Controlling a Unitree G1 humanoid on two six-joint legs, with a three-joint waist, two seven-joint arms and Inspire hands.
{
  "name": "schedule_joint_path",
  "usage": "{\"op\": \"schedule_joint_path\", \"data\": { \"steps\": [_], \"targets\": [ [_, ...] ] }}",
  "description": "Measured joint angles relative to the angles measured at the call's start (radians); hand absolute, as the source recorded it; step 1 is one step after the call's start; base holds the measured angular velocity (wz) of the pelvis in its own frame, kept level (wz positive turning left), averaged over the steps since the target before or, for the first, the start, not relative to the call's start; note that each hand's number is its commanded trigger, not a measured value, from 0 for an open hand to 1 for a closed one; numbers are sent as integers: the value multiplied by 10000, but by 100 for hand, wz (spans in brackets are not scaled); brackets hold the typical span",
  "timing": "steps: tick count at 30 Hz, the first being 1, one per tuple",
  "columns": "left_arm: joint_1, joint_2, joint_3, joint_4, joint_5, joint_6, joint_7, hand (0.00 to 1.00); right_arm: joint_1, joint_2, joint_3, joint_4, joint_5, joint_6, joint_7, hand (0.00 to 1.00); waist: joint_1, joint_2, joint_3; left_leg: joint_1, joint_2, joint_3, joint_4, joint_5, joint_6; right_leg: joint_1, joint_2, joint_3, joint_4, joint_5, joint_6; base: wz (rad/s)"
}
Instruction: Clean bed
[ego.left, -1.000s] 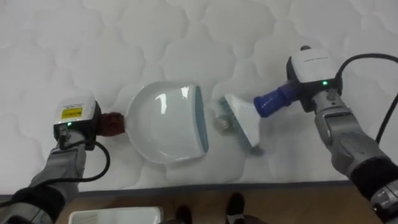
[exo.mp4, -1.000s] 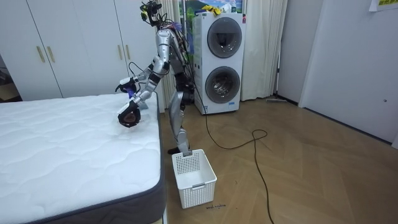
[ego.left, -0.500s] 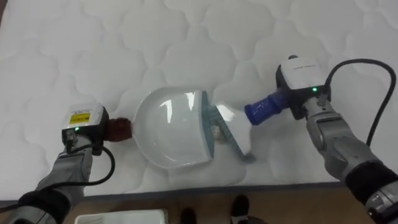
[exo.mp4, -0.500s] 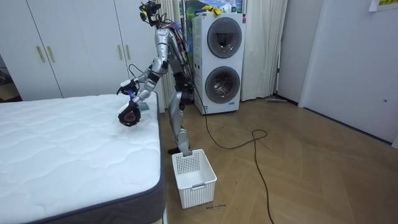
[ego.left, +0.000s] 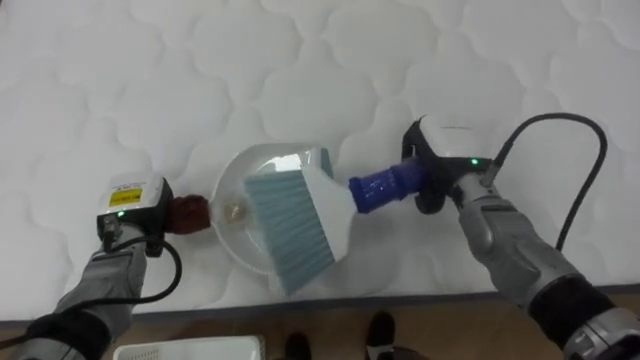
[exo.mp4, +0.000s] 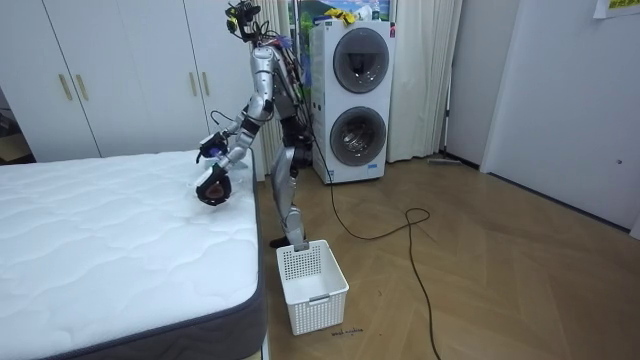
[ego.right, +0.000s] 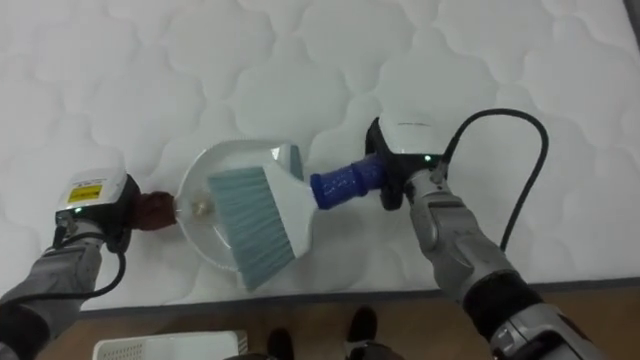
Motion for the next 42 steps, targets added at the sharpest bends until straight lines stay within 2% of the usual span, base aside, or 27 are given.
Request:
{"op": "schedule_joint_path", "data": {
  "steps": [7, 15, 23, 25, 27, 32, 36, 39, 42],
  "targets": [
    [42, -7, 8, 9, 12, 4, -3, 100, 1, 25, -123, 6, 1060, -301, 24, 100, -27, 21, -7, -5, 3, -74, 37, -1, 1, -30, 5, 40, 106, -12, -16, 0],
    [82, -11, 37, 5, 13, 33, -3, 100, 67, 35, -792, 97, 1399, -305, -121, 100, -11, 25, -17, -25, -10, 50, 69, 7, 14, -152, 14, 194, 193, -1, -29, -4],
    [406, -33, 320, -4, 9, 48, 7, 100, 102, 29, -869, 711, 1632, -301, -649, 100, -253, 15, -28, -37, -30, 61, 83, 9, 24, -140, 8, 243, 228, -3, -27, 0],
    [514, -32, 419, -29, 14, 40, 7, 100, 125, 45, -989, 721, 1821, -305, -877, 100, -271, 1, -50, -6, -24, 103, 98, 9, 24, -145, 12, 267, 256, -4, -28, -2],
    [632, -33, 433, -54, 5, 25, 10, 100, 263, 46, -1382, 719, 2227, -368, -1196, 100, -326, -6, -164, 77, -33, 97, 108, 12, 26, -115, -8, 273, 314, -41, -36, 0],
    [926, -27, 563, -68, 10, 0, 60, 100, 384, -44, -2138, 718, 3073, -637, -1656, 100, -538, -52, -235, 459, -44, 106, -64, 19, 26, 241, -83, 241, 272, -109, -24, 0],
    [1089, 4, 740, -132, -19, -12, 55, 100, 716, -66, -2802, 714, 3691, -741, -1981, 100, -637, -80, -275, 961, 12, 81, -243, 16, 19, 863, 39, 218, -86, -92, 3, 0],
    [1698, 43, 1240, -695, -70, 2, 37, 100, 1199, -165, -3307, 687, 4495, -781, -2195, 100, -761, -171, -371, 1411, 18, 59, -461, 17, 11, 1317, 101, 205, -291, -106, 41, 0],
    [2148, 45, 1641, -1270, 5, 6, -20, 100, 1634, -346, -3655, 686, 5016, -773, -2259, 100, -726, -233, -420, 1730, 20, 26, -665, 26, -3, 1665, 206, 207, -530, -81, 78, 0]
  ]
}}
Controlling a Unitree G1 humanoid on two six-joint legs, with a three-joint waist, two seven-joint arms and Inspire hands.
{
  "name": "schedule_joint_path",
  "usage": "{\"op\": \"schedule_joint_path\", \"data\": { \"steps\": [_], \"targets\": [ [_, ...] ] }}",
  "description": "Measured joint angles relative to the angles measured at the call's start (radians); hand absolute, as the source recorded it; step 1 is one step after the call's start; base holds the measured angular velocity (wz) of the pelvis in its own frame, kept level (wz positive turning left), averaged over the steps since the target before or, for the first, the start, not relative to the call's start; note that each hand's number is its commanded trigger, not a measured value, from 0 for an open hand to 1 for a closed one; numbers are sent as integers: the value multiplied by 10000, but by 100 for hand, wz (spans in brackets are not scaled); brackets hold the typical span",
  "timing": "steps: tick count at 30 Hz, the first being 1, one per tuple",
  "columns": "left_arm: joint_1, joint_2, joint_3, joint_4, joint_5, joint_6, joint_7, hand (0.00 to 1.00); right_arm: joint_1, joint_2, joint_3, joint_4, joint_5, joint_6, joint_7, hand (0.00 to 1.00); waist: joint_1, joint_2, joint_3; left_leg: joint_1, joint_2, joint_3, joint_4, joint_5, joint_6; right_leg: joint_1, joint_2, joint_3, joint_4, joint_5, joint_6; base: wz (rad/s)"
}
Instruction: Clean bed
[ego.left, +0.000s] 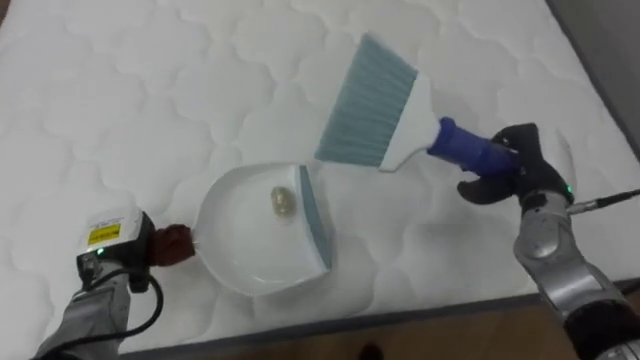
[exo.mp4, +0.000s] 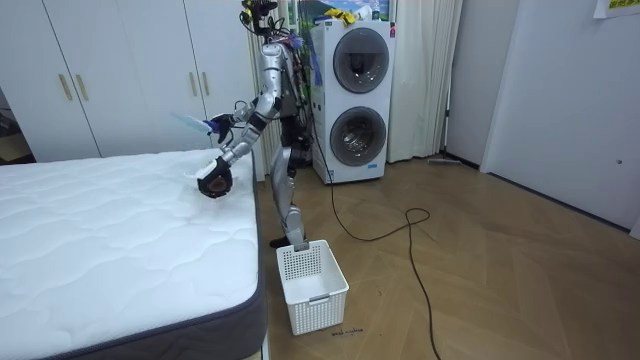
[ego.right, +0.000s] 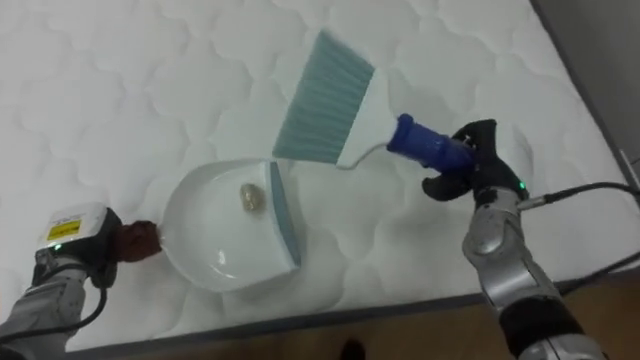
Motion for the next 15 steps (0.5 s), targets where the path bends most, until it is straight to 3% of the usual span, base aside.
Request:
{"op": "schedule_joint_path", "data": {
  "steps": [7, 9, 10, 15],
  "targets": [
    [847, 14, 755, -1187, -204, 7, -194, 100, 76, -96, -272, -17, 545, 20, -9, 97, 27, -17, -54, 730, 5, 23, -358, 14, -23, 658, 91, -35, -302, 2, 33, -2],
    [1010, 14, 794, -1282, -216, 13, -267, 100, 234, -109, -285, -282, 847, 80, -45, 50, 42, -34, -136, 986, 21, 11, -534, 24, -51, 924, 167, -14, -512, 0, 46, 0],
    [1071, 16, 797, -1287, -215, 57, -369, 100, 492, -110, -285, -677, 987, 81, -126, 0, 87, -57, -183, 1144, 37, 6, -646, 33, -80, 1094, 211, -18, -625, 4, 51, 0],
    [1575, -23, 1049, -2015, -215, 354, -734, 100, 1264, -110, -326, -2013, 1034, 160, -217, 0, 234, -76, -233, 1532, 133, -96, -796, -3, -166, 1588, 340, -132, -895, 6, 50, 3]
  ]
}}
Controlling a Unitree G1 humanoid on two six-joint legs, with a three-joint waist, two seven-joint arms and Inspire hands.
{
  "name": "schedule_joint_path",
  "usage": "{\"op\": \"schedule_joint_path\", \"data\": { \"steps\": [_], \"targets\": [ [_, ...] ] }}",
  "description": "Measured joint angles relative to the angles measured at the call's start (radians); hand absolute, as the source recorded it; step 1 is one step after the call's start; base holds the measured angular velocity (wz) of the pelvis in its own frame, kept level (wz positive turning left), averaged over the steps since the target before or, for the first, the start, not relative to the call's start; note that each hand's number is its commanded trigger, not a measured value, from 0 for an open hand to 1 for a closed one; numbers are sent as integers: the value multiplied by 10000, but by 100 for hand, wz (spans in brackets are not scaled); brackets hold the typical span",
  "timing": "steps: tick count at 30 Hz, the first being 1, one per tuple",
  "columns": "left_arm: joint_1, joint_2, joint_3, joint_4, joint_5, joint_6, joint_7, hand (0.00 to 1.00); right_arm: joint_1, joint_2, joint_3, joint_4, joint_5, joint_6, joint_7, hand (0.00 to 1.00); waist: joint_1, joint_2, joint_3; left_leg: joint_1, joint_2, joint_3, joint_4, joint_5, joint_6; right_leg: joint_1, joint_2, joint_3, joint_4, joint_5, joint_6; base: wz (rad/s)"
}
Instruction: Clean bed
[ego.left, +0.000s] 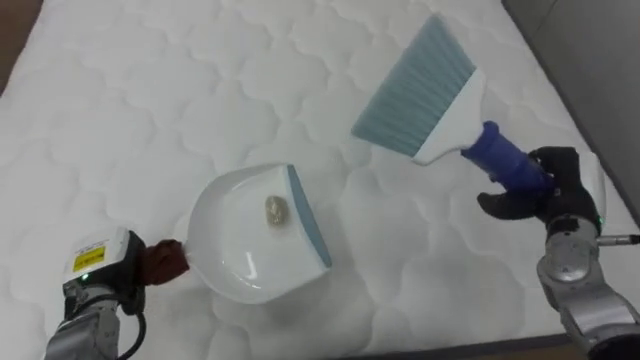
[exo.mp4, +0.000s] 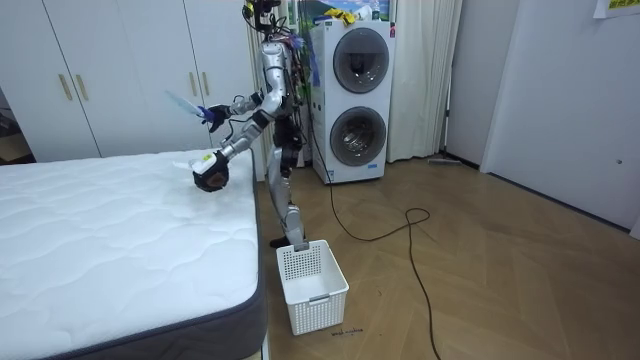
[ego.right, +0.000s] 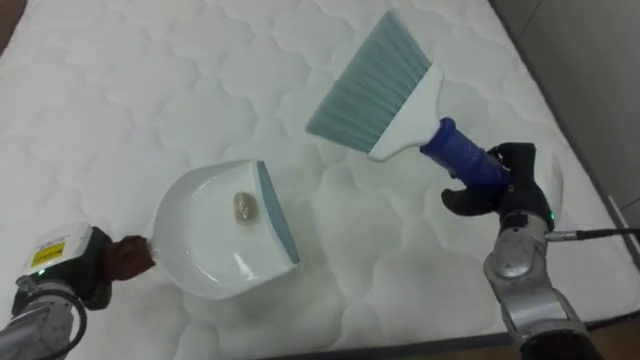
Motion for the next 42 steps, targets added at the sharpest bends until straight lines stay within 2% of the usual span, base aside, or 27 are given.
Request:
{"op": "schedule_joint_path", "data": {
  "steps": [4, 7, 11, 13, 14, 15, 17, 20, 22, 26, 27, 30, 32, 33, 35, 37, 39, 40, 41, 42],
  "targets": [
    [357, -107, 217, -452, 7, 138, -142, 100, 283, 1, -44, -208, 173, 141, 30, 0, 51, 21, 3, 411, 15, -175, -235, 35, -58, 539, 46, -125, -216, -19, 17, 16],
    [737, -257, 700, -539, 103, 254, -405, 100, 331, 7, -218, -346, 424, 141, 129, 0, -10, 79, 34, 533, 10, -372, -331, 23, -84, 776, 49, -214, -259, -74, 36, 20],
    [768, -423, 843, -578, 82, 296, -782, 100, 453, 32, -451, -372, 813, 136, 127, 0, -118, 124, 50, 336, -26, -923, 47, -14, -137, 1108, -28, -759, -270, -229, 42, 55],
    [772, -512, 843, -655, 89, 264, -915, 100, 729, 46, -488, -508, 901, 126, 109, 0, -293, 143, 60, 233, 13, -824, 217, -20, -149, 1344, -114, -1096, -263, -405, 61, 87],
    [780, -568, 843, -662, 83, 223, -1054, 100, 863, 48, -516, -510, 1010, 125, 107, 0, -327, 163, 72, 231, 101, -462, 340, -21, -148, 1500, -208, -1337, -261, -519, 85, 84],
    [784, -608, 841, -664, 50, 212, -1186, 100, 990, 56, -551, -510, 1183, 125, 104, 0, -354, 189, 89, 237, 246, 122, 397, -19, -147, 1655, -256, -1586, -247, -642, 116, 73],
    [874, -654, 844, -683, -9, 215, -1240, 100, 1075, 57, -576, -511, 1397, 125, 104, 0, -324, 218, 105, 238, 317, 364, 468, -20, -148, 1758, -309, -1836, -186, -768, 135, 48],
    [1141, -654, 849, -1041, -48, 225, -1501, 100, 1076, 56, -618, -589, 1496, 125, 118, 0, -157, 276, 124, 224, 311, 312, 450, -6, -171, 1845, -319, -2026, -194, -828, 146, 26],
    [1225, -657, 855, -1268, -49, 209, -1585, 100, 1079, 58, -625, -682, 1497, 125, 131, 0, -138, 280, 119, 294, 180, 207, 337, 33, -195, 1954, -334, -2030, -209, -865, 167, 30],
    [1295, -661, 955, -1919, -150, 133, -1585, 100, 1396, 69, -730, -1529, 1510, 125, 143, 0, 24, 304, 106, 480, 120, 201, 127, 66, -185, 2131, -372, -2022, -208, -978, 267, 19],
    [1261, -670, 963, -1945, -155, 99, -1575, 100, 1481, 97, -722, -1745, 1500, 125, 163, 0, 48, 310, 106, 508, 25, 172, 151, 72, -176, 2174, -458, -2076, -173, -1013, 300, 15],
    [1261, -703, 963, -2023, -151, 82, -1573, 100, 1516, 125, -727, -1816, 1481, 132, 100, 0, 20, 375, 98, 526, -16, 249, 145, 81, -142, 2179, -653, -2098, 271, -1104, 419, 34],
    [1283, -701, 963, -2204, -146, 59, -1575, 100, 1515, 130, -726, -1817, 1467, 134, 56, 0, 46, 381, 102, 547, -36, 481, 150, 74, -52, 2176, -740, -1992, 597, -1148, 492, 51],
    [1291, -705, 963, -2213, -150, 1, -1588, 100, 1521, 132, -721, -1815, 1440, 135, 61, 0, 35, 387, 107, 610, -74, 481, 167, 54, 10, 2165, -865, -1934, 1012, -1227, 615, 57],
    [1308, -707, 964, -2233, -152, -93, -1626, 100, 1482, 124, -728, -1822, 1393, 133, 52, 0, 88, 402, 115, 612, -173, 413, 187, 29, 128, 2109, -987, -1725, 1505, -1313, 719, 52],
    [1309, -728, 972, -2358, -322, -127, -1627, 100, 1414, 124, -725, -1820, 1389, 133, -6, 0, 65, 440, 144, 386, -384, 32, 316, -29, 282, 2066, -1038, -1473, 1569, -1327, 739, 64],
    [1316, -783, 964, -2362, -516, -252, -1626, 100, 1529, 135, -726, -1819, 1392, 143, -145, 0, -45, 438, 157, 137, -661, -758, 650, -18, 489, 2197, -1061, -944, 1533, -1340, 759, 98],
    [1317, -799, 961, -2362, -548, -257, -1626, 100, 1540, 137, -727, -1819, 1392, 143, -168, 0, -85, 430, 161, 60, -734, -942, 743, -22, 543, 2216, -1055, -800, 1535, -1345, 766, 92],
    [1310, -811, 962, -2382, -541, -279, -1626, 100, 1539, 156, -727, -1821, 1387, 143, -226, 0, -202, 371, 193, -79, -904, -1315, 882, 20, 630, 2172, -1017, -312, 1521, -1373, 787, 102],
    [1310, -813, 966, -2448, -521, -280, -1625, 100, 1542, 192, -790, -1849, 1301, 143, -244, 0, -297, 331, 181, -294, -1082, -1766, 1028, 63, 701, 2159, -895, 237, 1327, -1435, 795, 108]
  ]
}}
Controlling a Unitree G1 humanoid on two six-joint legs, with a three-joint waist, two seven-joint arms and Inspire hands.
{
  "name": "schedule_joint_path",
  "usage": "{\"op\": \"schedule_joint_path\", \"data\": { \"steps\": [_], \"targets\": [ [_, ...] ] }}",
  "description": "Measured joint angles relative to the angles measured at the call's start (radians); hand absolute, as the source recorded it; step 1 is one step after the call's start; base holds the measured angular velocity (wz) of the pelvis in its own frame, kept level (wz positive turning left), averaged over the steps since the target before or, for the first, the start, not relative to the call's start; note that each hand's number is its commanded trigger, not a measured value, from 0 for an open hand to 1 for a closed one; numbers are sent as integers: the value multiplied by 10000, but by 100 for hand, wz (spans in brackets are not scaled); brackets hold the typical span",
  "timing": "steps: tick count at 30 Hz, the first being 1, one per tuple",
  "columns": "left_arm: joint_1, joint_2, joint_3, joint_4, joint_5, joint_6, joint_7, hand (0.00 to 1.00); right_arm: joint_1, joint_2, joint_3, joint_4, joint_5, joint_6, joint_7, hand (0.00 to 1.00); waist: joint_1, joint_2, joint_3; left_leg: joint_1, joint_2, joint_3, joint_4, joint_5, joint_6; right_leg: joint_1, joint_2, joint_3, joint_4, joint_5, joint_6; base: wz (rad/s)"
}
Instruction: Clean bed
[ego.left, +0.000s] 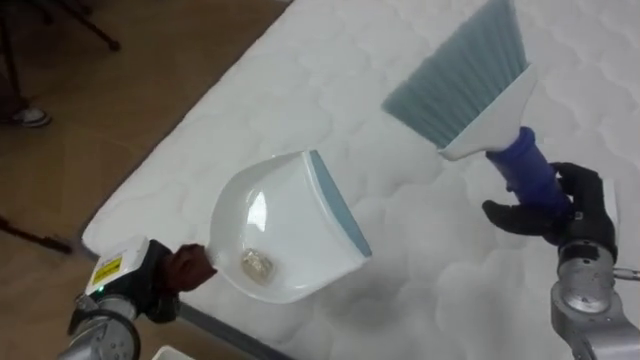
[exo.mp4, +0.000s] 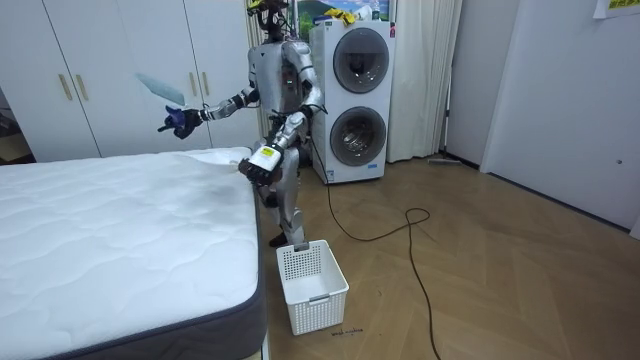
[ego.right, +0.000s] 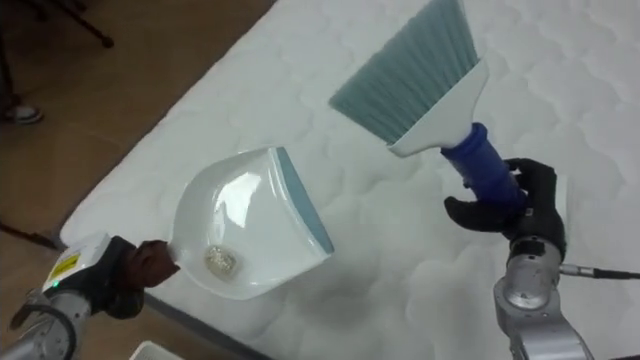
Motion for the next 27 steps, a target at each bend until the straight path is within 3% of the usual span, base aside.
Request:
{"op": "schedule_joint_path", "data": {
  "steps": [3, 9, 14, 17, 21, 24, 25, 26, 27],
  "targets": [
    [8, -13, 19, -300, 5, -1, 6, 100, 52, 23, -352, -303, -223, -2, -58, 0, -3, -124, -2, -420, -381, -697, 215, 168, 118, -121, 492, 661, -765, -90, -22, 92],
    [47, -26, 284, -348, -4, -96, 92, 100, 313, 53, -390, -815, -220, -22, -537, 0, 383, -261, -38, -498, -655, -1347, 161, 383, 96, 231, 514, 632, -1146, -14, 44, 38],
    [96, -45, 305, -347, 21, -97, 110, 100, 431, 94, -380, -1028, -76, -22, -649, 0, 665, -319, -47, -587, -698, -1585, 205, 450, -2, 404, 577, 391, -1421, -6, 46, 17],
    [128, -139, 290, -347, 35, -94, 146, 100, 455, 112, -297, -1110, 470, -27, -628, 0, 776, -308, -50, -695, -697, -1758, 270, 518, -69, 499, 597, -122, -1402, -7, 46, 25],
    [132, -600, 279, -335, 34, -89, 136, 100, 611, 259, -298, -1109, 998, -24, -488, 0, 765, -233, -48, -980, -819, -2114, 599, 547, -125, 540, 631, -774, -1375, -83, -25, 38],
    [144, -802, 260, -262, 17, -60, 13, 100, 676, 289, -299, -1095, 1165, -24, -495, 0, 587, -82, 10, -1315, -1039, -2614, 888, 601, -224, 700, 604, -1754, -1446, -151, -14, 57],
    [145, -809, 252, -226, 12, -60, 13, 100, 693, 289, -299, -1075, 1252, -24, -511, 0, 582, -70, 12, -1313, -1064, -2649, 881, 632, -243, 739, 589, -1870, -1460, -159, -3, 63],
    [140, -814, 253, -181, 17, -50, 10, 100, 736, 290, -306, -1051, 1417, -24, -555, 0, 519, -57, 18, -1380, -1001, -2359, 872, 702, -243, 842, 543, -2175, -1514, -224, 9, 73],
    [123, -811, 257, -167, 17, -25, 7, 100, 796, 293, -324, -1049, 1419, -24, -598, 0, 371, -72, 30, -1524, -514, -1374, 879, 734, -209, 939, 343, -2654, -1489, -417, 8, 85]
  ]
}}
